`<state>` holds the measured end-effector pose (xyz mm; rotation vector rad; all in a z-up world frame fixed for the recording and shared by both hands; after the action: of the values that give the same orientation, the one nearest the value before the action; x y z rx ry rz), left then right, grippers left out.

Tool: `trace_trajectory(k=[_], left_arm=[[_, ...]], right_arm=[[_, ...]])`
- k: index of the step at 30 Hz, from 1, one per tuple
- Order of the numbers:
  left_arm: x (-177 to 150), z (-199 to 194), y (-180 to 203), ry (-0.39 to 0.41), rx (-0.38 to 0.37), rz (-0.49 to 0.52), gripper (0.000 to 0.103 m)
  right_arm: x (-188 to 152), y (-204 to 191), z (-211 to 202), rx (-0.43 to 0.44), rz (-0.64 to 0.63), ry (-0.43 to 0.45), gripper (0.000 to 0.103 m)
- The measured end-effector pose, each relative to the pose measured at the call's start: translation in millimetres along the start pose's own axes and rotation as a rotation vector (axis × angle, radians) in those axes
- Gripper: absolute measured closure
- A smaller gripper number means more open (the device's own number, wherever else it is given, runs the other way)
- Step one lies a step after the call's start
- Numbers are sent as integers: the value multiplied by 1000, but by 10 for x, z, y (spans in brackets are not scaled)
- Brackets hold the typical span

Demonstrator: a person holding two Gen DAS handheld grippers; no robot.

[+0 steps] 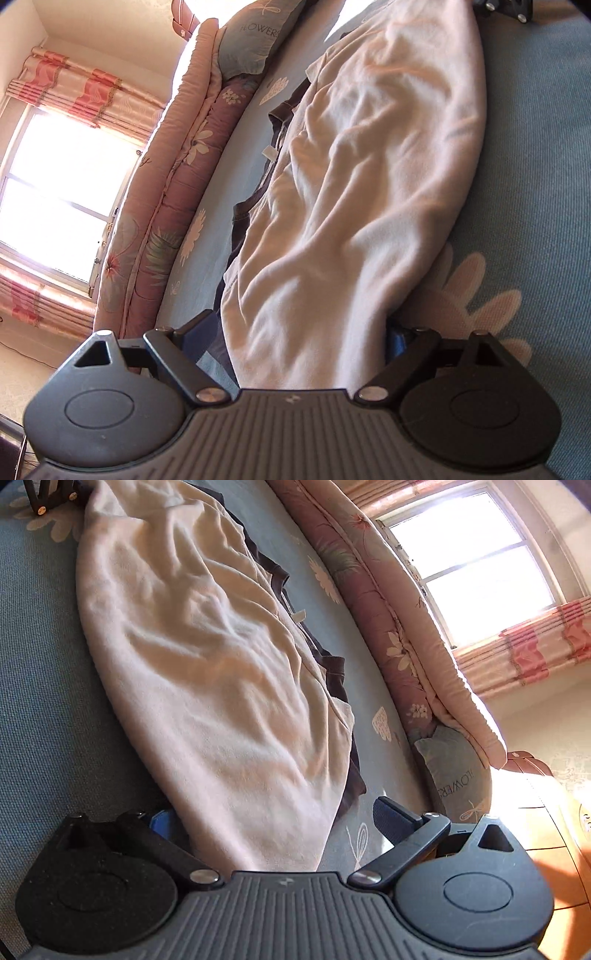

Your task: Fold clothes

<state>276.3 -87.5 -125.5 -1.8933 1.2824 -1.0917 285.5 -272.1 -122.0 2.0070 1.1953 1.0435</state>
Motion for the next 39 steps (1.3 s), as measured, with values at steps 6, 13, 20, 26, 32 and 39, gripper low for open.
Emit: trace_trajectory(k=[6,13,20,26,32,39], left_arm=[[389,41,139,76,-15,46,15],[-19,101,-45,4,-5,48,12],[97,132,88,2,43,151,17],[110,135,274,-1,8,153,66],[56,95,473,-9,57,101,103],[106,118,447,-53,31,117,103]], right_arm=[[504,-254,-24,45,-34,115,0],[145,-42,94,13,-32,54,0],[76,-123,126,-69,-123,21,0],[136,-270,47,-52,-179,56,15],[62,-557,-25,4,-168,71,91],[135,-618,-23,-33,-168,44,91]])
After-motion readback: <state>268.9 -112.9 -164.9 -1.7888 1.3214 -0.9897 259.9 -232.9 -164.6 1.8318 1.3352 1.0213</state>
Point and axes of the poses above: each gripper's, at about its wrist camera, not at the fingertips, and z roughly the way its jaws point, y to its right, x to its top, the point moved 1 cm from there along z, roughly the way its jaws point
